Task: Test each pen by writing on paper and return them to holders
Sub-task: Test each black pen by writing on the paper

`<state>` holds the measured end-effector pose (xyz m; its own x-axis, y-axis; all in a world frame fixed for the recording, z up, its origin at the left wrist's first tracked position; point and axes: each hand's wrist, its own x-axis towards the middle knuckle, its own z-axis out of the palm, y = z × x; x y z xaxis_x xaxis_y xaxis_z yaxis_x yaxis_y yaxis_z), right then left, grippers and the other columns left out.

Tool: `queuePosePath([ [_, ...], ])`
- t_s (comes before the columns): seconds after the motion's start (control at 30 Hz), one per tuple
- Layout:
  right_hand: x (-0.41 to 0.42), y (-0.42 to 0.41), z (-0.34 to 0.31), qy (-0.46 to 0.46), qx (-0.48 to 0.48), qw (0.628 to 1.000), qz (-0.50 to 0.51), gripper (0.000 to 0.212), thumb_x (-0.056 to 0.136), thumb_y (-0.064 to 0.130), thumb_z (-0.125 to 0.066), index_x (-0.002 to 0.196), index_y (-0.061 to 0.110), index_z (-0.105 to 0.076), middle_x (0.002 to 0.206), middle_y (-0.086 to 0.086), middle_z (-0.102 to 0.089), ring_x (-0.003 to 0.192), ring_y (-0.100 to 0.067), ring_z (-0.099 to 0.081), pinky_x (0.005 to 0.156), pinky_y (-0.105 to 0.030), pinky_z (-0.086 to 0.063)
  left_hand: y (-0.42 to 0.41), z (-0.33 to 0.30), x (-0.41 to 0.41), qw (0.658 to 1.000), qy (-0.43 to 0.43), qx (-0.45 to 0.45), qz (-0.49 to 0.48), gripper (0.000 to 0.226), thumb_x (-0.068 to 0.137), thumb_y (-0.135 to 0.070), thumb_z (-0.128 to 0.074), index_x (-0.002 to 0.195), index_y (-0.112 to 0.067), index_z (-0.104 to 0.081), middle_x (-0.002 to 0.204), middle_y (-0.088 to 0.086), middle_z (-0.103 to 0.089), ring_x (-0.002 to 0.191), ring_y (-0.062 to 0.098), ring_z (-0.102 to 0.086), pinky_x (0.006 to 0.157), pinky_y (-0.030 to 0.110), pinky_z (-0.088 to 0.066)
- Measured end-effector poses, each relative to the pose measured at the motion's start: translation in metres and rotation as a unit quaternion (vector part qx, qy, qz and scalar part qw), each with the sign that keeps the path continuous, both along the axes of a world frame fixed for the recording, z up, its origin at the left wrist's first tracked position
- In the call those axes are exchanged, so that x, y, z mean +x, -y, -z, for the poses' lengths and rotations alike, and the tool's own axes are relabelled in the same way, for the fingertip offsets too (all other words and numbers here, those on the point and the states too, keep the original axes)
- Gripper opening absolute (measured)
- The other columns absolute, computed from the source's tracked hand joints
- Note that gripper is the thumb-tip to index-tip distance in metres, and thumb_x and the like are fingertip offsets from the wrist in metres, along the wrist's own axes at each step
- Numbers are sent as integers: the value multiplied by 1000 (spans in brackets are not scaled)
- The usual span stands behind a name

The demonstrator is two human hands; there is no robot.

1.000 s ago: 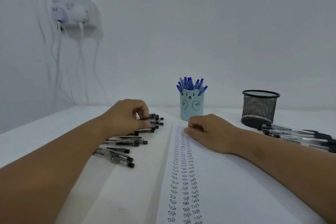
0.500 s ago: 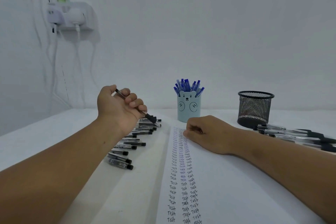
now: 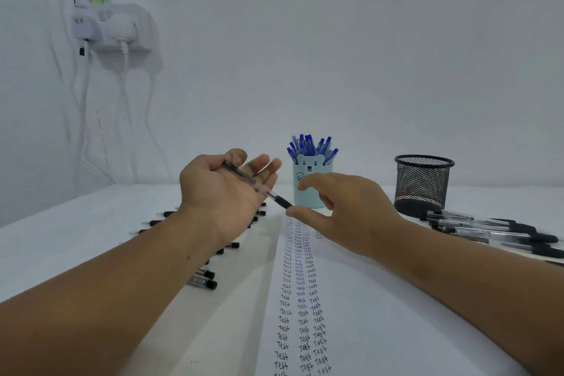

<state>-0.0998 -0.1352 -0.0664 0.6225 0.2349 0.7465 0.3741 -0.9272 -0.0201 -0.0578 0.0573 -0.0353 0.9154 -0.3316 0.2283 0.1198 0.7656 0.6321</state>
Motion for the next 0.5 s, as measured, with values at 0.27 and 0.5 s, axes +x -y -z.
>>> queuePosePath([
  [0.27, 2, 0, 0, -18, -15, 999, 33, 15, 97, 38, -57, 98, 27, -66, 65, 14, -42, 67, -16, -47, 60, -30, -34, 7, 2, -8, 993, 61, 82, 57, 16, 81, -20, -40, 76, -10, -51, 121, 29, -67, 126, 44, -58, 113, 49, -41],
  [0.5, 14, 12, 6, -77, 289, 954, 15, 18, 85, 21, -64, 69, 15, -60, 53, 8, -57, 45, -9, -47, 45, -25, -39, 0, 16, 3, 822, 286, 474, -132, 6, 94, -33, -59, 97, -33, -65, 114, -5, -73, 113, 9, -62, 109, 33, -44],
])
